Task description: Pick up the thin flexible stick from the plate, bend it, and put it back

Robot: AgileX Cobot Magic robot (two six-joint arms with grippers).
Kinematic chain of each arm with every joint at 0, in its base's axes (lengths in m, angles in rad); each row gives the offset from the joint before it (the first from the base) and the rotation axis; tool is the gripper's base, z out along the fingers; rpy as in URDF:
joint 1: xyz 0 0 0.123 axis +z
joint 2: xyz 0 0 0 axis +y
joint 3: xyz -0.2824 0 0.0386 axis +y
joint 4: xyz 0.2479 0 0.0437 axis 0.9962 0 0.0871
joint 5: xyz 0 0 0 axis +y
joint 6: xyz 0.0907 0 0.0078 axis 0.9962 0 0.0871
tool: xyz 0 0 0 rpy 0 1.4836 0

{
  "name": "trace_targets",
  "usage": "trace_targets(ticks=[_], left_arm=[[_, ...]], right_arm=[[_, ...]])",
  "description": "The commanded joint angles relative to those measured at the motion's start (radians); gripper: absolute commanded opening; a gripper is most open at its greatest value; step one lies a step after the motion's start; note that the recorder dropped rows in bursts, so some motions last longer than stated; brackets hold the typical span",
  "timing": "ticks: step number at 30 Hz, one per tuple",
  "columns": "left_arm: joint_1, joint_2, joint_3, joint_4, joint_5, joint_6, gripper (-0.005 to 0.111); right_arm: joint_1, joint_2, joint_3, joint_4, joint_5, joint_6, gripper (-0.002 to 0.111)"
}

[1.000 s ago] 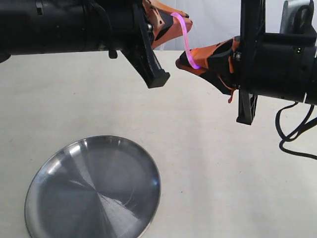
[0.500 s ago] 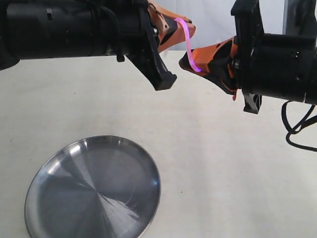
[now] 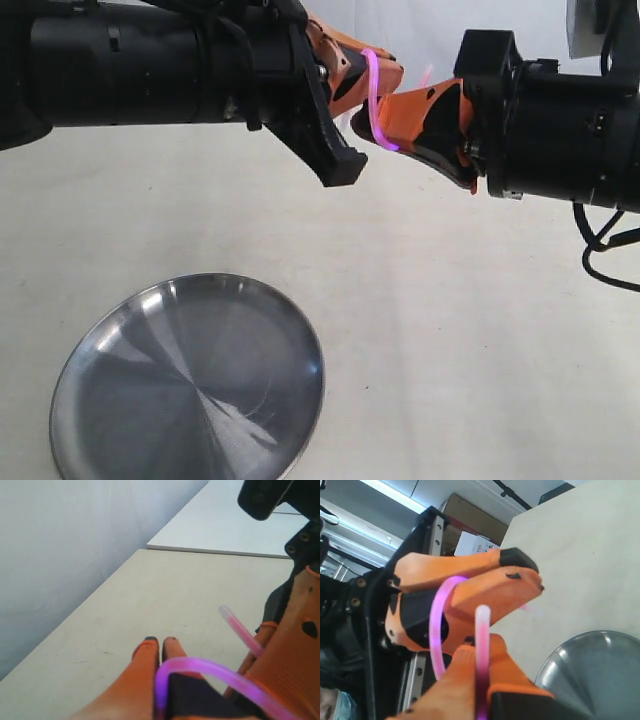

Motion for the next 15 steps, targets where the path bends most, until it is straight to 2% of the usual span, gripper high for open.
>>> trace_targets(ticks=[1,15], left_arm=[[-0.006,0.004,-0.009,-0.032,-0.011,-0.060,0.000],[-0.006,0.004,-0.009,-0.032,-0.017,-0.139,0.000]], right_arm=[[0.006,-0.005,-0.003,-0.099,0.093,-0.072,0.000],[0.006,-0.005,-0.003,-0.305,0.098,-0.170,-0.001]])
